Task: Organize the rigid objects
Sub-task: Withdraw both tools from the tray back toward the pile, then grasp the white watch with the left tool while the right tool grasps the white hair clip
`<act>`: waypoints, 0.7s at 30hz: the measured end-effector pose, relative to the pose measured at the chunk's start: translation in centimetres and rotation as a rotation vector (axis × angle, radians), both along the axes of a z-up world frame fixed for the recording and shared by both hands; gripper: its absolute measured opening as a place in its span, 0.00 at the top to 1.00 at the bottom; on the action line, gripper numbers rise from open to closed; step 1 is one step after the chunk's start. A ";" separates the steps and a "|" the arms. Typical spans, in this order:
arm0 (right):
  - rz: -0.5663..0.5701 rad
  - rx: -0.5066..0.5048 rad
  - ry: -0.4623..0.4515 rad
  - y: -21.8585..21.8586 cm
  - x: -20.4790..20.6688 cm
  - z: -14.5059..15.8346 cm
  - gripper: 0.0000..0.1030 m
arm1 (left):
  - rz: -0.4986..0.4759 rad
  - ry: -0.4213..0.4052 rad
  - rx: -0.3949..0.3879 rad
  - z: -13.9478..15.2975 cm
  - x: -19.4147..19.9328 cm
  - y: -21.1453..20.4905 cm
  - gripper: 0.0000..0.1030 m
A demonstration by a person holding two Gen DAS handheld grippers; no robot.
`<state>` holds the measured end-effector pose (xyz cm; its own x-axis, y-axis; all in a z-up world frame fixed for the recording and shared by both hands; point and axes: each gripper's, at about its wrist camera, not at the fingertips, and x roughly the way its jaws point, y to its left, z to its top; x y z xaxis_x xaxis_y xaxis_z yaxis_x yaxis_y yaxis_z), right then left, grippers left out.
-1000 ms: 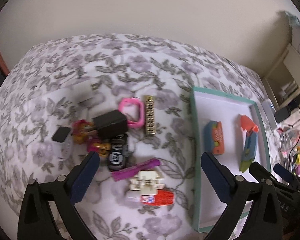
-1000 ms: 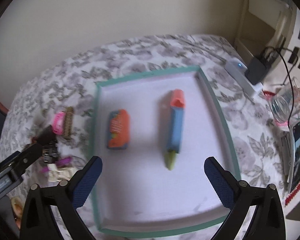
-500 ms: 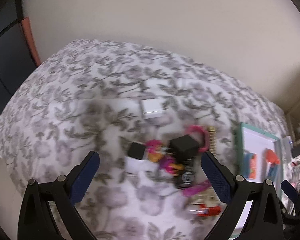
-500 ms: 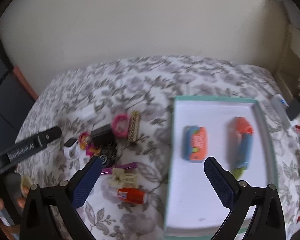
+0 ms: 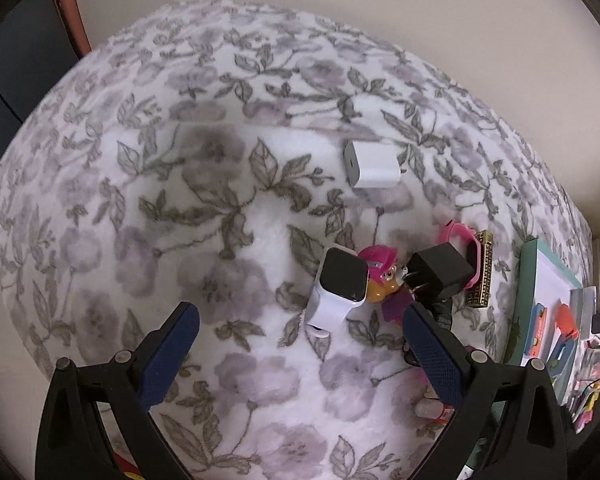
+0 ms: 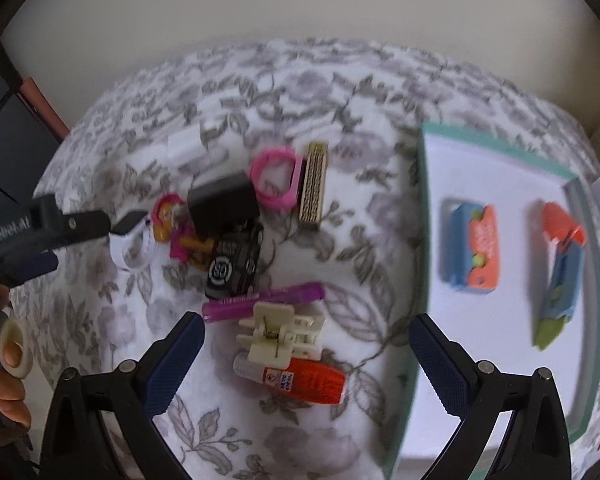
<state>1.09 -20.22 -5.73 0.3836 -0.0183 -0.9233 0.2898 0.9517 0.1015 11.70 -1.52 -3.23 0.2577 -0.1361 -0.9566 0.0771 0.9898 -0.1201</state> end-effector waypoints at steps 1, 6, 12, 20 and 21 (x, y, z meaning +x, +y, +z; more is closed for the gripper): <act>0.005 0.004 0.012 0.2 0.1 -0.4 0.00 | 0.001 0.009 -0.003 -0.2 0.1 0.0 0.02; 0.047 -0.009 0.037 1.2 0.3 -1.4 0.00 | 0.010 0.017 0.024 -1.0 0.8 -0.2 0.02; 0.033 0.010 0.062 0.8 0.5 -2.4 0.00 | -0.012 0.031 0.008 -2.3 1.4 -1.4 0.02; 0.044 0.024 0.083 1.1 0.6 -3.2 0.20 | -0.032 0.028 0.057 -3.7 1.6 -2.6 0.09; 0.044 0.021 0.084 1.2 0.6 -3.3 0.21 | -0.029 0.027 0.054 -3.8 1.7 -2.6 0.15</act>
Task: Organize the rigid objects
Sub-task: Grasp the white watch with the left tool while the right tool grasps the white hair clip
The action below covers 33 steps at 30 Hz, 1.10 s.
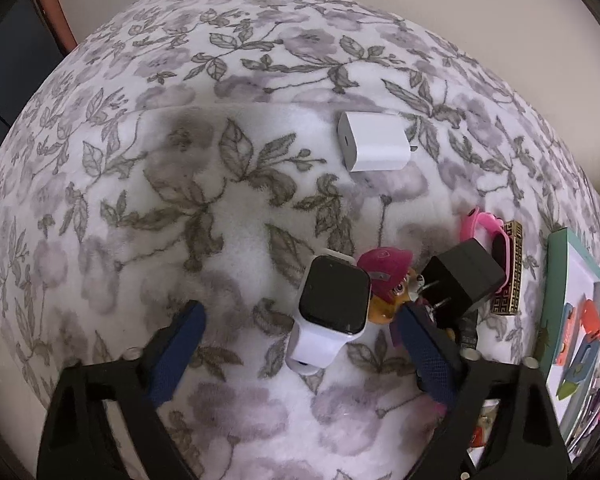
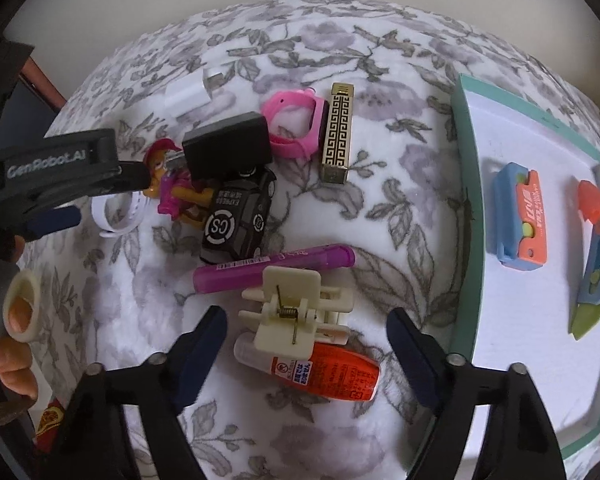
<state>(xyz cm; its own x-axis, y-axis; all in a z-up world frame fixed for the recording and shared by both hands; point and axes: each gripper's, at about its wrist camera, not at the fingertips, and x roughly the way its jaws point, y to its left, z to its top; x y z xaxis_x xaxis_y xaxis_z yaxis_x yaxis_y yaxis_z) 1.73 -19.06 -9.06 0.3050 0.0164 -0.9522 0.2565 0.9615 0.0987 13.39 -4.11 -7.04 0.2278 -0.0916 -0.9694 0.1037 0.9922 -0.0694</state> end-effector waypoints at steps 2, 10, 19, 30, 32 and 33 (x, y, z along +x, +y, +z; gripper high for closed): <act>-0.010 -0.004 -0.005 -0.1 0.0 0.0 0.29 | 0.005 -0.001 -0.019 -0.2 0.2 -0.1 0.19; -0.004 0.024 -0.016 -0.3 -0.2 0.2 0.48 | 0.000 -0.016 -0.040 -0.1 0.6 -0.3 0.55; -0.008 0.028 -0.014 -0.4 -0.4 0.2 0.48 | 0.029 0.003 -0.036 -0.7 0.7 0.2 0.82; -0.016 0.026 -0.040 -0.7 -0.6 1.2 0.48 | 0.069 -0.005 -0.098 0.3 0.8 1.6 0.82; -0.017 0.027 -0.047 -0.7 -0.6 1.5 0.48 | 0.078 -0.012 -0.106 0.7 0.9 1.8 0.82; -0.014 0.029 -0.049 -0.7 -0.6 1.5 0.48 | 0.081 -0.016 -0.108 0.9 0.8 2.0 0.82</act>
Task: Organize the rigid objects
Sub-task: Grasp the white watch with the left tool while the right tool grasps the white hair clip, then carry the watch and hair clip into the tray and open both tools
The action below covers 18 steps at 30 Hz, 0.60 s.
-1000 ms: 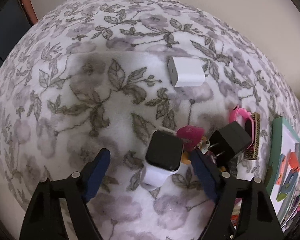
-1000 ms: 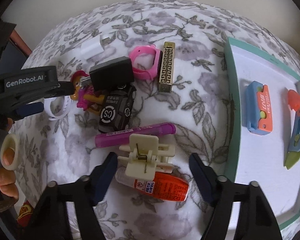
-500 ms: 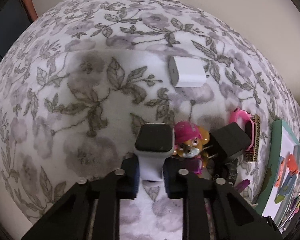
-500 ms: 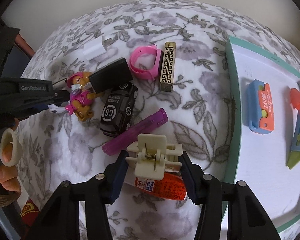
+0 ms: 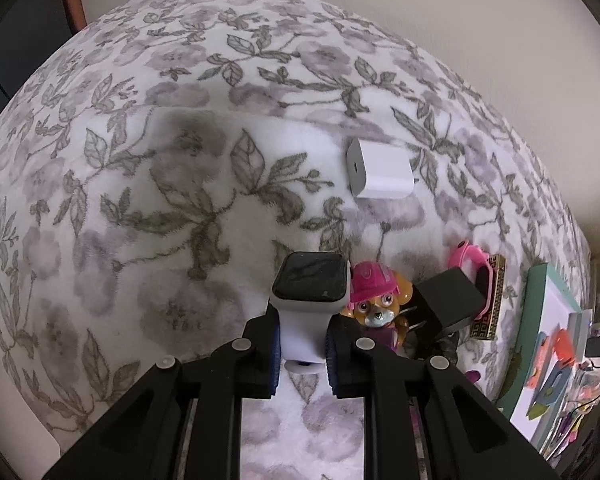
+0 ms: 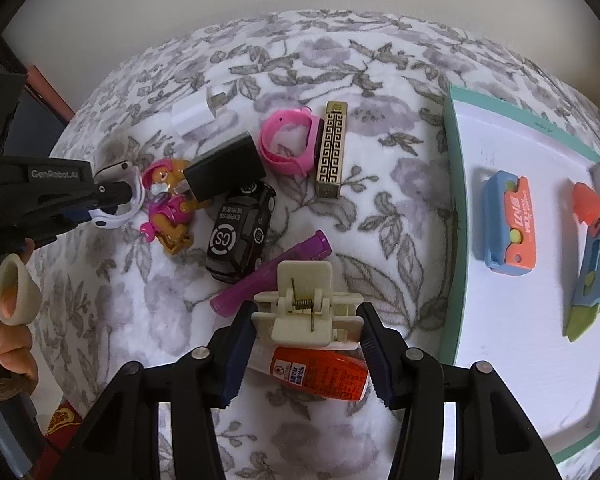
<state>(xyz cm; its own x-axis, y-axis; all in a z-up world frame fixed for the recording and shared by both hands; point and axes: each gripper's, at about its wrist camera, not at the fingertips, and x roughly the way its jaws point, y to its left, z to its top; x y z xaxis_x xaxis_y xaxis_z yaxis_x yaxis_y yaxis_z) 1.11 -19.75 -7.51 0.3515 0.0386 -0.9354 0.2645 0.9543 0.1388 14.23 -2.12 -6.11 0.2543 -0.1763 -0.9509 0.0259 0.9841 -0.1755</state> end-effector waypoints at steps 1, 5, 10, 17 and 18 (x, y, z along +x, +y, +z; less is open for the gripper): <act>0.002 0.001 -0.003 0.0 0.0 0.1 0.48 | 0.003 -0.006 -0.005 0.2 -0.1 0.1 0.82; 0.004 0.015 -0.028 -0.3 -0.2 1.2 0.48 | 0.014 -0.025 -0.027 1.3 -0.1 0.5 0.82; -0.012 0.038 -0.099 -1.1 -0.9 3.8 0.48 | 0.023 -0.090 -0.065 3.9 -0.3 0.8 0.82; -0.095 0.016 -0.169 -3.3 -2.8 7.7 0.48 | 0.002 -0.195 -0.121 8.0 -1.5 0.4 0.82; -0.108 0.021 -0.172 -3.9 -3.0 7.9 0.48 | -0.009 -0.209 -0.124 8.5 -1.8 0.1 0.82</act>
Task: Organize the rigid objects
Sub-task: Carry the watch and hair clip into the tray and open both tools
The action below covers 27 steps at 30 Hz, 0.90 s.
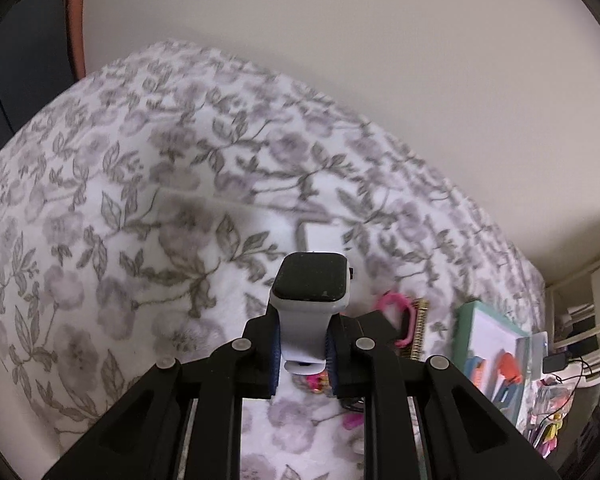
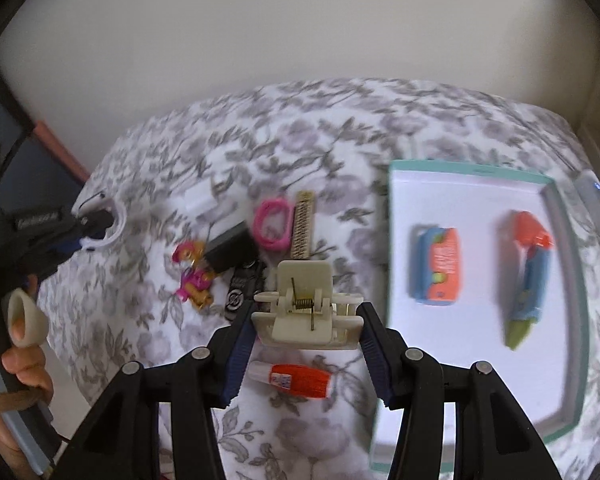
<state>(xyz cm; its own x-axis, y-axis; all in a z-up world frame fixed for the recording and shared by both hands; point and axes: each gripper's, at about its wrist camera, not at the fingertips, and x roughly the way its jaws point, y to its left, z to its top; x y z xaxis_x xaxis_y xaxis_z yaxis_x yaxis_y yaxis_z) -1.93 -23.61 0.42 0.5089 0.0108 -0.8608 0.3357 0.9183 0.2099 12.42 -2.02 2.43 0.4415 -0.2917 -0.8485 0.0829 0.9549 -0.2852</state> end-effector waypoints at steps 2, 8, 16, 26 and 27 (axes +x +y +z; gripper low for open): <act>-0.046 -0.007 0.004 -1.2 -0.7 0.5 0.48 | -0.019 -0.020 -0.005 0.8 -0.6 -0.5 0.82; -0.185 -0.013 0.025 -5.9 -3.4 1.1 0.48 | -0.127 -0.062 0.002 2.0 -2.9 -4.2 0.82; -0.423 -0.061 0.059 -13.4 -8.3 1.4 0.48 | -0.361 -0.108 0.081 1.9 -8.1 -12.4 0.82; -0.554 -0.052 0.091 -18.3 -12.1 0.9 0.48 | -0.614 -0.090 0.199 -1.7 -14.6 -21.0 0.82; -0.555 -0.047 0.100 -18.5 -12.2 0.6 0.48 | -0.633 -0.087 0.212 -2.2 -15.1 -21.6 0.82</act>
<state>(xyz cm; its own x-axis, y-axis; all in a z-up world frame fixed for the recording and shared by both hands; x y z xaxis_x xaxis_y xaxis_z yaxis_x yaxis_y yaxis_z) -14.10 -42.08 0.97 0.3431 -0.2749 -0.8982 0.7872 0.6058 0.1153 -2.64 -23.60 0.24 0.3092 -0.3473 -0.8853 0.6594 0.7491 -0.0636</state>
